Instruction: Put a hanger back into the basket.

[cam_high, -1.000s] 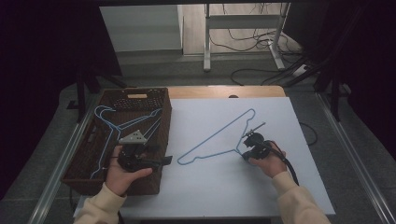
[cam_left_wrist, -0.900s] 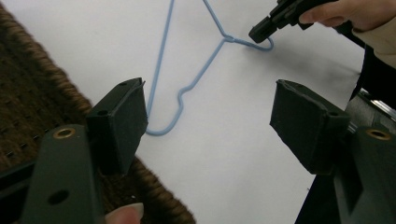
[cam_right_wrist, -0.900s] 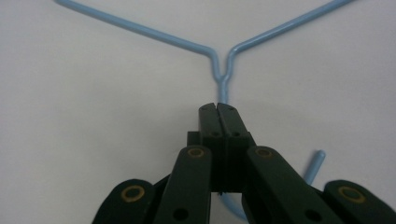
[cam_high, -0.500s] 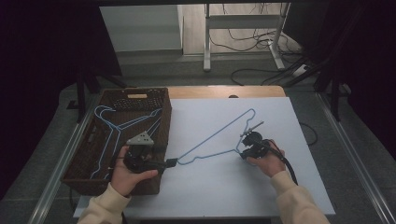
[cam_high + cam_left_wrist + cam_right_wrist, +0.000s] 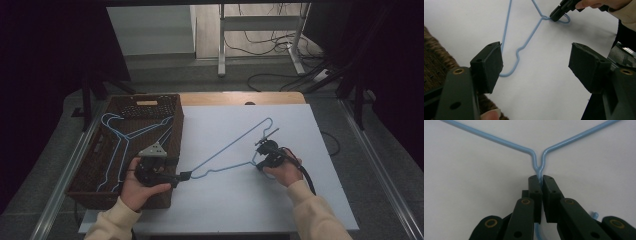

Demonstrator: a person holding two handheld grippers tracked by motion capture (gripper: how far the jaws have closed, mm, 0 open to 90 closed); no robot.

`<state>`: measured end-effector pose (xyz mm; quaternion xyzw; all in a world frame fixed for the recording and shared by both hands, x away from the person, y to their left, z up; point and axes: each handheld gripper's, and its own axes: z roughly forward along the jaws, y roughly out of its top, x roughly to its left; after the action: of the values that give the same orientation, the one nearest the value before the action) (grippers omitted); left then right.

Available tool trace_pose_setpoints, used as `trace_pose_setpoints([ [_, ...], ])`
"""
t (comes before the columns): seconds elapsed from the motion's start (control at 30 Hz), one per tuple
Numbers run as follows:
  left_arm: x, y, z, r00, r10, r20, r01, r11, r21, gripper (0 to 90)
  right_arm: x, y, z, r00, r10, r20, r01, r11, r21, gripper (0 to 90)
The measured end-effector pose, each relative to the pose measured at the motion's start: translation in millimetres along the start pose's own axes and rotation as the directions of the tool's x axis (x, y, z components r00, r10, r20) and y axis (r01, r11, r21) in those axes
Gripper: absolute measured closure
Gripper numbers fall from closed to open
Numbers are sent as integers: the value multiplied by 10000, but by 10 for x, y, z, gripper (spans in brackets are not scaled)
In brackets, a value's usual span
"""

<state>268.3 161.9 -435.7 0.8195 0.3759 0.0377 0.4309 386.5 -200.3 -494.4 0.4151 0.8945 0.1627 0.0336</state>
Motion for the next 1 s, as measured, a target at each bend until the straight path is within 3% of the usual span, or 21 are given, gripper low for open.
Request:
trace_pose_setpoints([
  [0.3, -155, 111, 239, 9982, 579, 131, -585, 9970, 503, 279, 45, -42, -173, 9997, -168, -203, 165, 9998, -115, 859],
  [0.4, -213, 172, 345, 9976, 583, 386, -608, 9959, 667, 285, 60, -53, -190, 9995, -236, -222, 235, 9997, -32, 859],
  [0.63, -375, 310, 624, 9937, 930, 620, -1000, 9876, 1211, 286, 102, -62, -233, 9988, -443, -206, 442, 9990, -43, 859],
  [1.0, -460, 364, 1128, 9931, 954, 686, -1074, 9737, 2010, 294, 115, -93, -269, 9983, -556, -183, 555, 9984, -97, 859],
])
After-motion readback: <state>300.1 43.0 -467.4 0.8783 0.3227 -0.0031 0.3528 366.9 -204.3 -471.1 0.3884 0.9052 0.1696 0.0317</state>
